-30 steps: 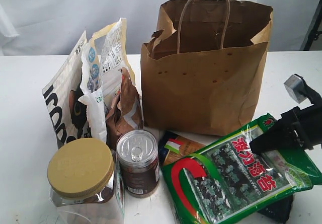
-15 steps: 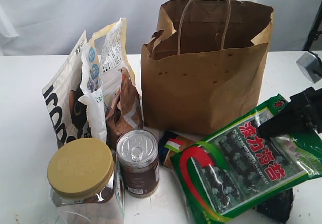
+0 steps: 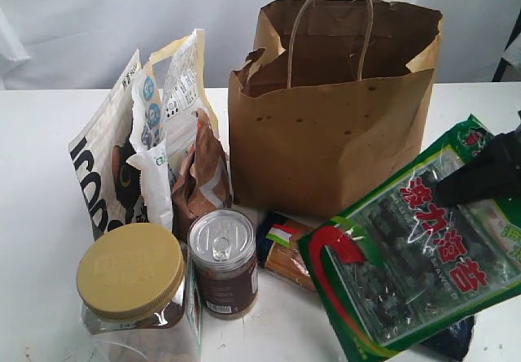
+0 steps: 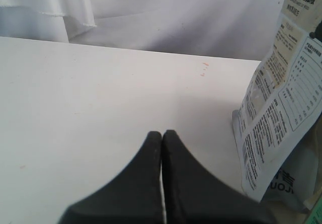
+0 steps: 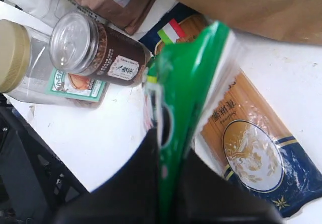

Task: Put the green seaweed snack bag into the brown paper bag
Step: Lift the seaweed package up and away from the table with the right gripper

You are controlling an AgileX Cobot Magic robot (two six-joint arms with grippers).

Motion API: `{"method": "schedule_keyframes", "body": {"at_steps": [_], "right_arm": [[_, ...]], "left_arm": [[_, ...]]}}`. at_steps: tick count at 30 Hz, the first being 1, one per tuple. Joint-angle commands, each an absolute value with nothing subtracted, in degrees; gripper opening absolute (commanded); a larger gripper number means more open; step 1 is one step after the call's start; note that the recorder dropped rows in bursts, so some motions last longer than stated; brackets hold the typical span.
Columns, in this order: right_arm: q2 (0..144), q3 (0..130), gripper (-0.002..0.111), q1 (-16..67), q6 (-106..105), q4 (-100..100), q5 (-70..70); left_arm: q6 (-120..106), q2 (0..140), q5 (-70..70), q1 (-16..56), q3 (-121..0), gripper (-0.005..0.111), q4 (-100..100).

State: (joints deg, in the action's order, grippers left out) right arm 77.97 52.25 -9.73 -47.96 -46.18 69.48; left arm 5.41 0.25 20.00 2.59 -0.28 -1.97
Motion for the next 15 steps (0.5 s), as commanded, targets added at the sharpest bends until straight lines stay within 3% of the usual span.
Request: {"method": "schedule_keyframes", "body": {"at_steps": [1, 15], "right_arm": [[71.7, 52.5, 0.000, -9.1, -46.6, -46.2, 70.0], [58.3, 61.7, 0.000, -9.1, -23.9, -24.7, 69.7]], "left_arm": [[5.5, 0.0, 19.5, 2.9, 0.0, 0.000, -2.1], [5.5, 0.0, 19.5, 2.9, 0.0, 0.000, -2.1]]}}
